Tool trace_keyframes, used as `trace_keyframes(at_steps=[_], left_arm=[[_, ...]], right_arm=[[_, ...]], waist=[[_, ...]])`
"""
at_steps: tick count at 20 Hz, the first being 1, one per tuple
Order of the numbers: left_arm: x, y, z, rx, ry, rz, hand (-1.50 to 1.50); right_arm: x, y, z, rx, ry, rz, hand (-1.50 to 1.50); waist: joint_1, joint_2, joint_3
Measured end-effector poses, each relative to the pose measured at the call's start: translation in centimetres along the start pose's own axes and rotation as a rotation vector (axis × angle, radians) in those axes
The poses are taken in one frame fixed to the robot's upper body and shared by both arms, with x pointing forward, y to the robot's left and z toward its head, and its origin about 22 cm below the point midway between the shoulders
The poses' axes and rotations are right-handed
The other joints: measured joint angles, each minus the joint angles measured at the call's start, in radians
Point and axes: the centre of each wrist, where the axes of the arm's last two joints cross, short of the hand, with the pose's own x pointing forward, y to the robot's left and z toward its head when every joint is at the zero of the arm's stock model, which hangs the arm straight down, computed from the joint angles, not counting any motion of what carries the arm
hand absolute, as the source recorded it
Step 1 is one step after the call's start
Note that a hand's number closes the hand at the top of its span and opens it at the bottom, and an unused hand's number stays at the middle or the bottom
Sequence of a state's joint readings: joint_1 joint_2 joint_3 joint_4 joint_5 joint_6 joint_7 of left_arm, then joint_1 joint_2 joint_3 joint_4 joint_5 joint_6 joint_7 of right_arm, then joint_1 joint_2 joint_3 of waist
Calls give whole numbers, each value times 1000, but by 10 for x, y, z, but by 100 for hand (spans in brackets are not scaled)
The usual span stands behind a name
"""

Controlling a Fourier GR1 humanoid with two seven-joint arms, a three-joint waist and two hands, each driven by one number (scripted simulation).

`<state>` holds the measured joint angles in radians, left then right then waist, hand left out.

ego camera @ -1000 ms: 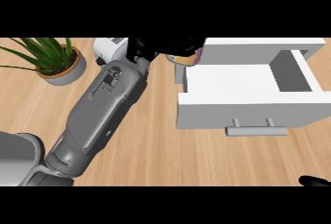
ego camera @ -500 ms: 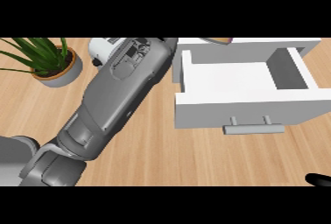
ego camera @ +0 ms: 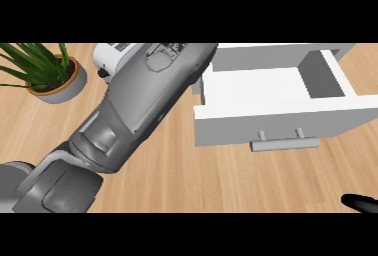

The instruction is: Pick up the can, place it into the drawer and close the drawer

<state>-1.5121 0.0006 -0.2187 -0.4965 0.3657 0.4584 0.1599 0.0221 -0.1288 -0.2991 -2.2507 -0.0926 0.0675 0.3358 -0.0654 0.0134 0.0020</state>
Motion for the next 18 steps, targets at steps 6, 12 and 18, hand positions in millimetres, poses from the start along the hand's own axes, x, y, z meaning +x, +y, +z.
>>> trace_keyframes(at_steps=[6, 12, 18], left_arm=[[3, -7, -3, 42, -3, -32, -150], [0, -6, -6, 127, -6, -46, -150], [1, -8, -6, 185, -15, -51, -150]], right_arm=[[3, 3, -6, 17, -1, -4, -150], [7, 2, -8, 22, -11, 0, -150], [11, 5, -15, 49, -42, 66, -150]], waist=[[-15, 4, 1], [-30, 8, 1], [-37, 12, 2]])
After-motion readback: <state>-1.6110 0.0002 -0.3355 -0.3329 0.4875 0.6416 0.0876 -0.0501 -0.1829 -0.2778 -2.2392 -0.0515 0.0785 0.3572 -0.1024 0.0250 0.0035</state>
